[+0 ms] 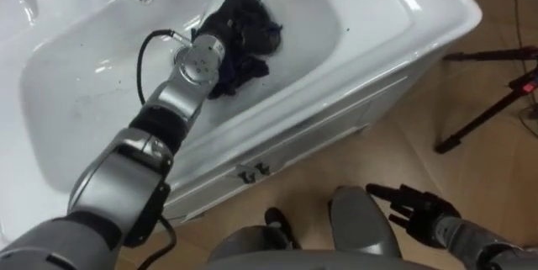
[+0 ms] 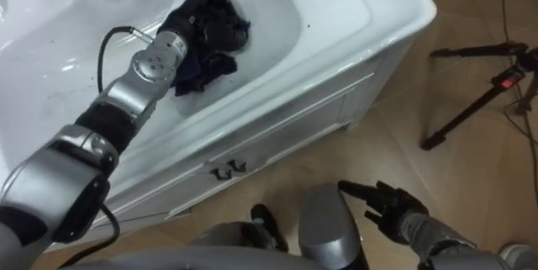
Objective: Wipe basin
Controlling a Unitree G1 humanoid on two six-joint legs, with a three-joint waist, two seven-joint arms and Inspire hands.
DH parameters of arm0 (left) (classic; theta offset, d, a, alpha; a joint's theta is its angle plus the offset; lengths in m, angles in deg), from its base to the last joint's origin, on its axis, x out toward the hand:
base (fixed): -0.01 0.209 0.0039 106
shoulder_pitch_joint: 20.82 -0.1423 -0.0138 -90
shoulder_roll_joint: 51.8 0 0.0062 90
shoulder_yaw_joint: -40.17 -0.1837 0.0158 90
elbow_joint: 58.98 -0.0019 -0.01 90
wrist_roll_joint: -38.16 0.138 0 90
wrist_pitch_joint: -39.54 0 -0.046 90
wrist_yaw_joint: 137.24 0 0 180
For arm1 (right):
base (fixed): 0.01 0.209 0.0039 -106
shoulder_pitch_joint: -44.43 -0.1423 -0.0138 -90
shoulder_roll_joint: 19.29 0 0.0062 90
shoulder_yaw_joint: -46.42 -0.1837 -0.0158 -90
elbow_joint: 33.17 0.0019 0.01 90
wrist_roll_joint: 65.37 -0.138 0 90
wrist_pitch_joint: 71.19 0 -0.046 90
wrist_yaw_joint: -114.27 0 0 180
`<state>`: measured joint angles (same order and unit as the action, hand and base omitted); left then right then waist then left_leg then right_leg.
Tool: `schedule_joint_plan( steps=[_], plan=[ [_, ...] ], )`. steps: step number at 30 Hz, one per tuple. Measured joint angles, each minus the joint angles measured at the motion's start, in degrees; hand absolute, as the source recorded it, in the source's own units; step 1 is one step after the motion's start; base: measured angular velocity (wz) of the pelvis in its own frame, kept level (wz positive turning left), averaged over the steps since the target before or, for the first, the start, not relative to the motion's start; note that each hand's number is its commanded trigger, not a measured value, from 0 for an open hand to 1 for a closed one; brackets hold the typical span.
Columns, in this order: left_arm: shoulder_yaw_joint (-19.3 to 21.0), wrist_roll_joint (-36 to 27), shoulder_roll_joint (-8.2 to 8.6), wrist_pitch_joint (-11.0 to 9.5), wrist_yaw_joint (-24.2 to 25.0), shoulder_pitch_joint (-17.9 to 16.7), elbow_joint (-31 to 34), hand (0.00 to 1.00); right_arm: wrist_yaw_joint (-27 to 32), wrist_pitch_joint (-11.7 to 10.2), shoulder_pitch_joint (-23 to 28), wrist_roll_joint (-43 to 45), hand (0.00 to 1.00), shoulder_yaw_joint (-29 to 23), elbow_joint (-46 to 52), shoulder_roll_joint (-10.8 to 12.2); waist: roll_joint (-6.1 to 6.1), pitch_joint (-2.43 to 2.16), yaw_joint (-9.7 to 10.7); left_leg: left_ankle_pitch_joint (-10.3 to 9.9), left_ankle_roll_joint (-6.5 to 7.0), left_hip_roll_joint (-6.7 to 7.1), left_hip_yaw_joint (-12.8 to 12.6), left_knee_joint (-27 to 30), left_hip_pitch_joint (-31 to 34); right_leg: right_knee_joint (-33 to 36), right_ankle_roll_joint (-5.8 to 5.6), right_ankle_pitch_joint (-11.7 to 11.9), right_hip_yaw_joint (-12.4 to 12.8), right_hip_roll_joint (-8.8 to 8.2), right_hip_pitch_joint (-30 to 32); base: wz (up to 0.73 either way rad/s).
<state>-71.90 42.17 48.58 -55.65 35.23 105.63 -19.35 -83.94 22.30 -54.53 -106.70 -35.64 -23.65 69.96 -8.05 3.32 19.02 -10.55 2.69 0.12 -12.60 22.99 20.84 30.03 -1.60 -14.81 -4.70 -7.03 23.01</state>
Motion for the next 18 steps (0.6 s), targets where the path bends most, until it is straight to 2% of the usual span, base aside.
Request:
schedule_joint_plan(
  steps=[4,9,13,15,17,18],
  plan=[
    [0.06,0.73,0.07,-0.25,-2.01,0.12,0.3,1.0,0.18,-0.39,0.18,-0.14,0.0,0.04,-0.06,-0.03,0.32,0.24,0.69,-0.14,0.22,-0.35,-0.16,0.61,1.06,0.44,-0.22,-0.18,0.0,-0.05,1.22,0.03],
    [1.22,2.49,-0.54,-2.54,-4.32,0.16,-0.04,1.0,0.51,-0.32,1.02,-0.03,0.0,-0.18,-0.91,-1.22,0.44,0.42,1.1,-0.24,0.6,-0.33,-1.5,1.78,2.68,2.94,-0.29,-0.6,0.94,-0.61,3.4,-0.04],
    [1.11,3.04,-0.98,-4.98,-8.18,1.5,-2.58,1.0,1.52,-0.34,1.58,1.35,0.0,0.18,-0.65,-2.2,0.75,1.49,1.31,-0.57,0.87,-0.62,-1.77,2.92,4.09,3.9,-0.48,-0.58,1.63,-0.36,4.78,-0.06],
    [0.91,3.55,-1.59,-5.64,-9.43,1.71,-2.83,1.0,2.56,-0.35,1.51,2.35,0.0,0.27,-0.59,-2.23,0.71,1.5,1.28,-0.53,0.91,-0.6,-1.81,2.92,4.85,3.92,-0.9,-0.35,2.21,-0.1,6.07,-0.16],
    [0.23,5.51,-3.5,-7.12,-11.05,1.92,-4.26,1.0,3.55,-0.21,1.0,3.75,0.0,0.39,-0.03,-2.34,0.67,1.47,1.31,-0.54,0.92,-0.85,-3.1,3.03,5.34,3.98,-0.99,0.05,3.2,0.43,6.8,-0.26],
    [-0.05,5.85,-3.91,-7.59,-11.31,2.29,-5.02,1.0,3.82,-0.23,1.11,3.74,0.0,0.39,0.34,-2.37,0.61,1.44,1.45,-0.52,0.91,-0.84,-3.08,3.11,5.55,4.03,-0.96,0.1,3.19,0.43,7.03,-0.08]
  ],
)
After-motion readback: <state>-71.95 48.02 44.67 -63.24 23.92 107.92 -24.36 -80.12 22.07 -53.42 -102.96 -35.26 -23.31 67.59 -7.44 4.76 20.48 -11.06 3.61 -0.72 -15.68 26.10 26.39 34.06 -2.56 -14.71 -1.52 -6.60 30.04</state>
